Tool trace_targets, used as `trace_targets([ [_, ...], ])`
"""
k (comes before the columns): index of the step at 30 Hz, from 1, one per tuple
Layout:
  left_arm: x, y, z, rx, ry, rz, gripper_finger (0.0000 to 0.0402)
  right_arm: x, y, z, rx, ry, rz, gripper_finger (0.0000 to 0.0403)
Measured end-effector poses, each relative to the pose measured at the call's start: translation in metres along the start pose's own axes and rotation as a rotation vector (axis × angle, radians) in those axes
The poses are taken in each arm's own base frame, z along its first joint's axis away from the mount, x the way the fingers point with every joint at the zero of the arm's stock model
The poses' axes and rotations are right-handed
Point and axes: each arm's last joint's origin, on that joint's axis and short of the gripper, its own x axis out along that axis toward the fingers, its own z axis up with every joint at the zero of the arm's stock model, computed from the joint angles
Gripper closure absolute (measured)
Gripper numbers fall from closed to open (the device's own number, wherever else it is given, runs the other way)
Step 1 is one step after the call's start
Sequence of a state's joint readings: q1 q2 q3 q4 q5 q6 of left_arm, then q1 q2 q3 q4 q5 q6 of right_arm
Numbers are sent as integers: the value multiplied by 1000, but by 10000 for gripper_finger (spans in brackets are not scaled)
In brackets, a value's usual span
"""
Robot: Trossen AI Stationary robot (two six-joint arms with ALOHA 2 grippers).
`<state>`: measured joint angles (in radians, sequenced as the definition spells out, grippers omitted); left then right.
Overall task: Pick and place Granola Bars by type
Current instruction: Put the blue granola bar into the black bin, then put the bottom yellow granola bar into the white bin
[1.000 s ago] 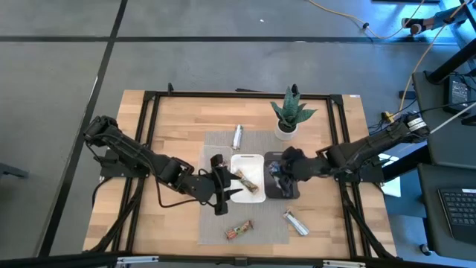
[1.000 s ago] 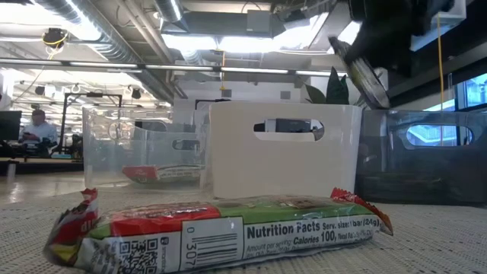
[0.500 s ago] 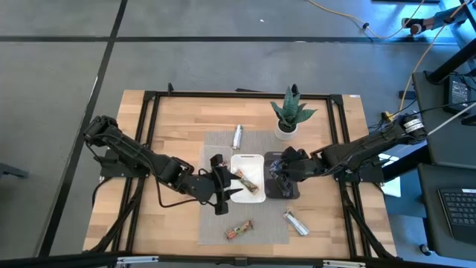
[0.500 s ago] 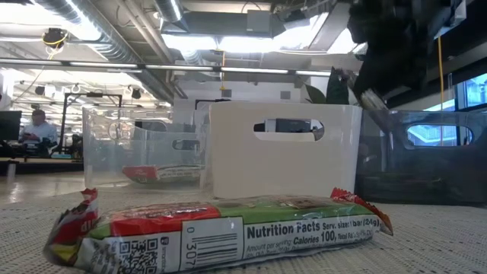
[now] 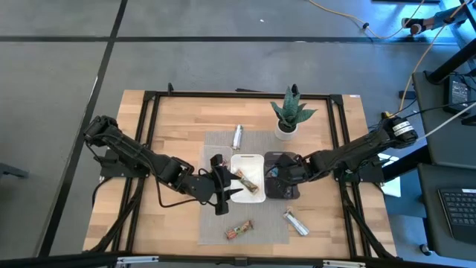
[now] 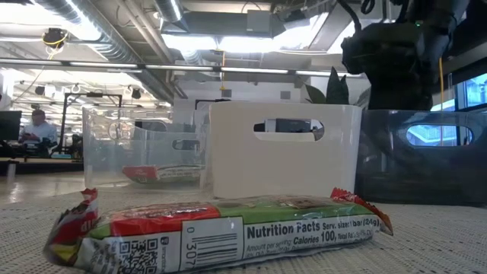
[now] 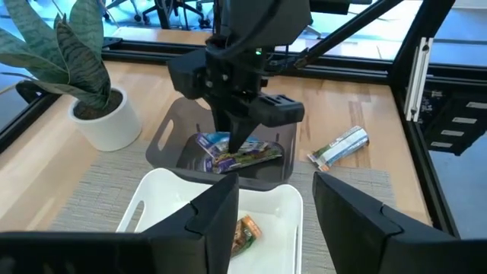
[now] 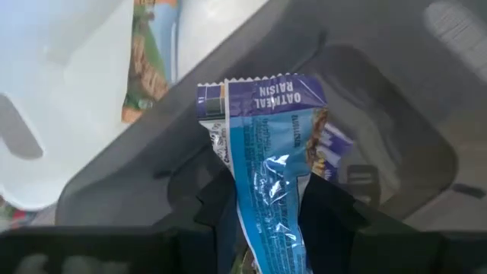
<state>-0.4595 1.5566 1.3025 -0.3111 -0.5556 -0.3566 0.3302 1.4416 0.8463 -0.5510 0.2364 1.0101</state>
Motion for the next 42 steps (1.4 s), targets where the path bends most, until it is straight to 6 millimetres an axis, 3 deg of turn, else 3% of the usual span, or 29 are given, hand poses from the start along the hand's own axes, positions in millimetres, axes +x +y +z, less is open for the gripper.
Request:
trace_targets([
  [10,0,1,-1,1,10,6,239,1,1,-1,15,44,22,278],
  [15,-4,12,-6,31,95,52,236,1,1,-2,51,46,22,278],
  [22,-16,52,-15,41,307,215,241,1,1,-2,97,50,23,278],
  [28,-15,84,-18,79,426,336,242,1,1,-2,112,61,30,273],
  [35,-1,132,-27,115,589,326,247,1,1,-2,167,80,37,199],
  [42,18,181,-32,55,583,258,247,1,2,-2,304,85,44,150],
])
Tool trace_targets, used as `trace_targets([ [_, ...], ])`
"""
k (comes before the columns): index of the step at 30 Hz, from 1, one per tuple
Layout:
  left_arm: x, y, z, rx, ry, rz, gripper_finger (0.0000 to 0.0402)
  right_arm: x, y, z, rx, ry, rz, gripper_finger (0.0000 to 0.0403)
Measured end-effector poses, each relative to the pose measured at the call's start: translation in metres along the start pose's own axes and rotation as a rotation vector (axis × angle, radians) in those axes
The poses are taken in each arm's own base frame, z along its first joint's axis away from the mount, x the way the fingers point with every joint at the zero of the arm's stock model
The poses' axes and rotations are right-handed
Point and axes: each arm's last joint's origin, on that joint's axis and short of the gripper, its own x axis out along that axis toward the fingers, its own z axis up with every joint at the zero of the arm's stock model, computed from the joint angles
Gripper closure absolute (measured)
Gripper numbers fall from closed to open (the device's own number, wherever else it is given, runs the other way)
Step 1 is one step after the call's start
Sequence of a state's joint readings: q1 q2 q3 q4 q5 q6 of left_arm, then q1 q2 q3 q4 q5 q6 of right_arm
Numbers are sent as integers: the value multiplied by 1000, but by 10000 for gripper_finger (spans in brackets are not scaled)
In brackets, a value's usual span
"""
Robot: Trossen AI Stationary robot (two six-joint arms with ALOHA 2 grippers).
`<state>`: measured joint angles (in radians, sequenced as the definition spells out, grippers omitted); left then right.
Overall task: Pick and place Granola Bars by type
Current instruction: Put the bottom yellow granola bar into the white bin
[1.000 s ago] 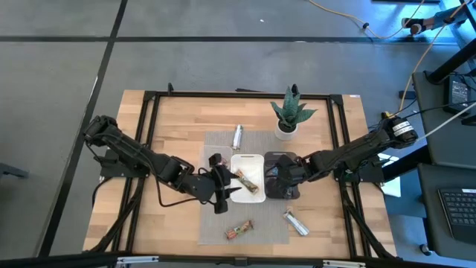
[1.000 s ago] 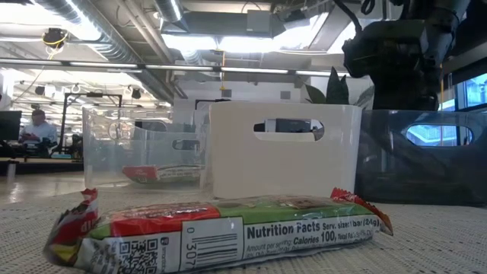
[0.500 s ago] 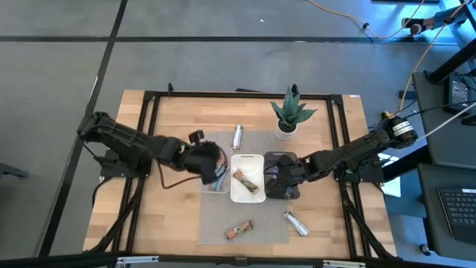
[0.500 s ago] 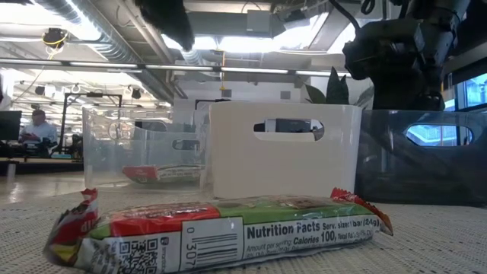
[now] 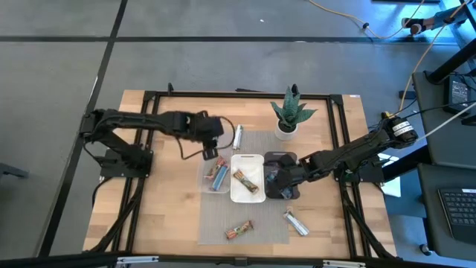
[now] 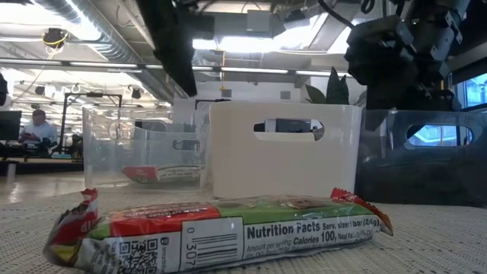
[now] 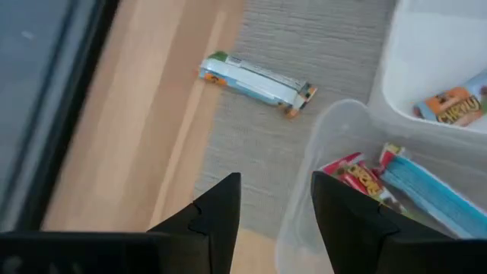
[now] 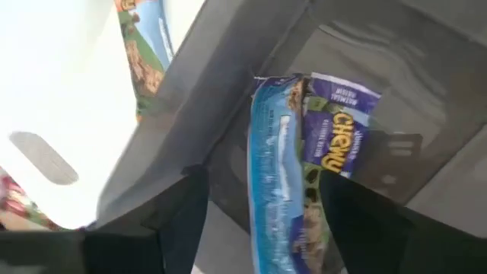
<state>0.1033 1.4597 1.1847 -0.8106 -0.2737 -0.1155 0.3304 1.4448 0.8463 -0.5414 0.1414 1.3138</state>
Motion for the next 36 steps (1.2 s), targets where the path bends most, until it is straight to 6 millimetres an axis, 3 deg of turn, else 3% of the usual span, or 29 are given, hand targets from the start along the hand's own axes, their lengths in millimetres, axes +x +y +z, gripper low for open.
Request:
trace_targets([
  [6,26,28,-8,-68,1,-99,247,-12,18,-3,22,-28,73,146],
  [12,47,38,-26,-113,40,-143,247,-46,47,-3,-7,-129,108,146],
  [21,60,30,-41,-111,73,-163,249,-90,76,-16,-60,-259,182,146],
  [36,57,8,-44,-76,75,-241,252,-102,82,-48,-37,-214,259,146],
])
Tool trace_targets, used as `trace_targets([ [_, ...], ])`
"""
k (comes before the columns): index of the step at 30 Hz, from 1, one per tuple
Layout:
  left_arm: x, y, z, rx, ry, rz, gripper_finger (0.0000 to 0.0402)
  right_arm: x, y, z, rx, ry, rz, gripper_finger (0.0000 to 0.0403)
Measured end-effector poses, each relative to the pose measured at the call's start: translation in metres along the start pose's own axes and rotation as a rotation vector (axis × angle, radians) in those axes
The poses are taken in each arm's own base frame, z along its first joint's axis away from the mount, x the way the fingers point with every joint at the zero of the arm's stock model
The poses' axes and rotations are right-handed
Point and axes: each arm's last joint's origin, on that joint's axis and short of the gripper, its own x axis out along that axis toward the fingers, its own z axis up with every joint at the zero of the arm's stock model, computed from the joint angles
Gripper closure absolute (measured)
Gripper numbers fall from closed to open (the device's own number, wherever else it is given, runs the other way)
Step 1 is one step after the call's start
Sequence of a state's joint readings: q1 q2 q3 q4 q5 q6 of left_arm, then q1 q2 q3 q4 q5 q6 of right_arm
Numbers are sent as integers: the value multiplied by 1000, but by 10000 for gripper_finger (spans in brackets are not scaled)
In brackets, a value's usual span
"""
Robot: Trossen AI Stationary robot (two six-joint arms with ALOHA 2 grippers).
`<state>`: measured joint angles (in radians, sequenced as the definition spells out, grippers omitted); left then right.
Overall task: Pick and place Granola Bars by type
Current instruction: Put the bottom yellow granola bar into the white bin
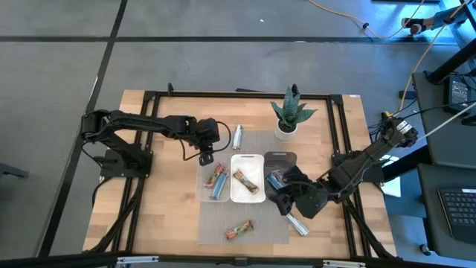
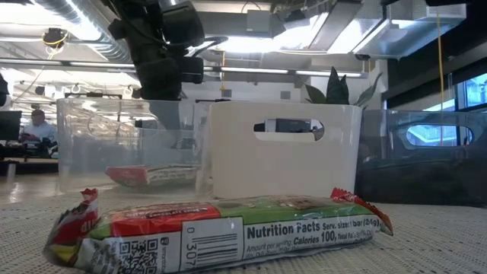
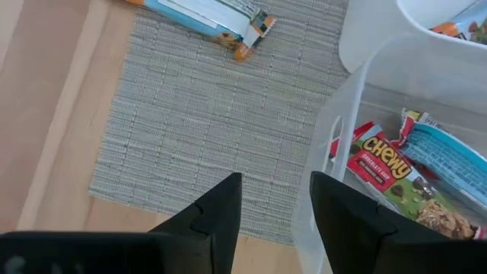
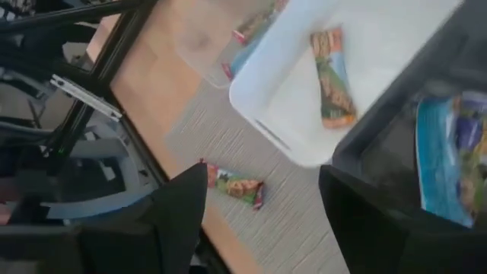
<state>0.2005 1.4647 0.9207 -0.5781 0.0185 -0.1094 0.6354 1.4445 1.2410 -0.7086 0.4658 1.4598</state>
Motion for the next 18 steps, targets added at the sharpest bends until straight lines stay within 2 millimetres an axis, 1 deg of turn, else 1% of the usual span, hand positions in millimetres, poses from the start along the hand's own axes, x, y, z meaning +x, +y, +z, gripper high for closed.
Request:
trace_targets([
  [3,-2,-1,0,11,-6,6,251,-2,1,-7,33,74,13,146],
  [5,-6,-1,0,11,-24,4,249,-5,2,-13,72,148,22,146],
  [7,-12,-1,0,11,-42,2,249,-8,2,-19,79,186,29,146],
  [12,-34,-1,0,11,-126,-7,251,-17,4,-37,-5,239,62,146],
  [15,-49,-1,-1,-17,-183,-17,249,-18,4,-46,43,340,50,146],
  [18,-61,-3,-2,-39,-227,-35,249,-11,3,-57,108,444,-17,146],
])
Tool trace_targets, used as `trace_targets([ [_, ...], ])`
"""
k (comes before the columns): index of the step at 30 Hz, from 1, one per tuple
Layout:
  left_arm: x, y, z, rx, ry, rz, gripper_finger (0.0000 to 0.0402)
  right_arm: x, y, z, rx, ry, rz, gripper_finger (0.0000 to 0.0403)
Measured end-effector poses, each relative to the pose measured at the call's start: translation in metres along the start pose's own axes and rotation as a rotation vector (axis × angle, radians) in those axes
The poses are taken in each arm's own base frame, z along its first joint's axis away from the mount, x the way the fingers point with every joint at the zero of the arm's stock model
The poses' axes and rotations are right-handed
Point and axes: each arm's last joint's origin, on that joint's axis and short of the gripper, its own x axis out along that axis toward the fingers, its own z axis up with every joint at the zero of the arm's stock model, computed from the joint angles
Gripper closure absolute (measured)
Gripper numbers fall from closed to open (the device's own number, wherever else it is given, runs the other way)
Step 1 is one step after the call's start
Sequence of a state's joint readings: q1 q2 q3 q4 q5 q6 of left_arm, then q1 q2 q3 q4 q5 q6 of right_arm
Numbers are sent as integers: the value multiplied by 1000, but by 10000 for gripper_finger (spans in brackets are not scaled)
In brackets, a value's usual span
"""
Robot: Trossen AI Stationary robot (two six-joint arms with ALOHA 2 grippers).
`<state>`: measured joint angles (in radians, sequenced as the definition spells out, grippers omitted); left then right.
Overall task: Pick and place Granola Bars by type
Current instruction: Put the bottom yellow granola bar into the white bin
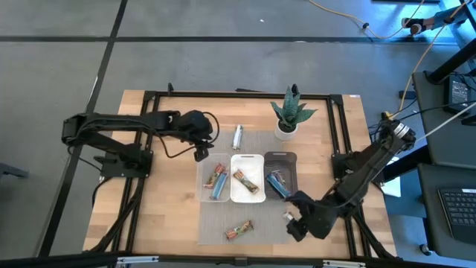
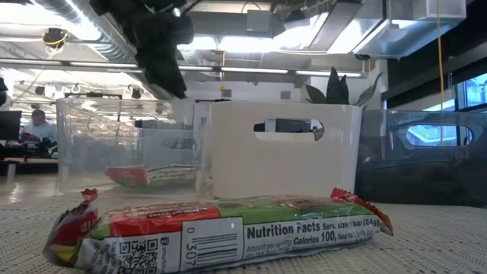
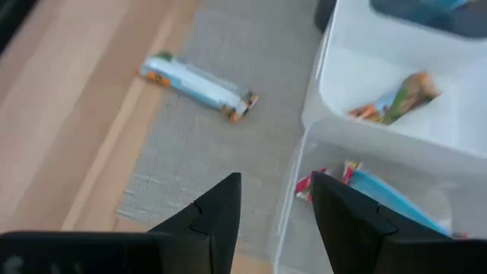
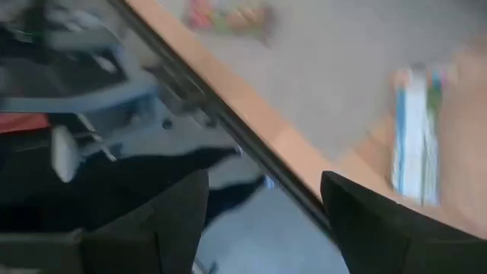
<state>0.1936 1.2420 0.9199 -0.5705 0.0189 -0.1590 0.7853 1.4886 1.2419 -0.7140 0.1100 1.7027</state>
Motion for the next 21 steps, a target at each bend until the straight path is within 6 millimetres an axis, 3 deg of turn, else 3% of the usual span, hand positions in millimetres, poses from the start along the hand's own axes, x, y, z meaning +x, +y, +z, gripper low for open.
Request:
trace_targets([
  [4,-8,-3,3,-2,-56,-16,252,24,-9,-7,53,91,-153,146],
  [10,-9,-7,5,9,-85,-30,248,57,-29,-15,-1,48,-394,146],
  [21,-9,-7,5,-10,-85,-31,250,112,-49,-21,-28,23,-577,146],
])
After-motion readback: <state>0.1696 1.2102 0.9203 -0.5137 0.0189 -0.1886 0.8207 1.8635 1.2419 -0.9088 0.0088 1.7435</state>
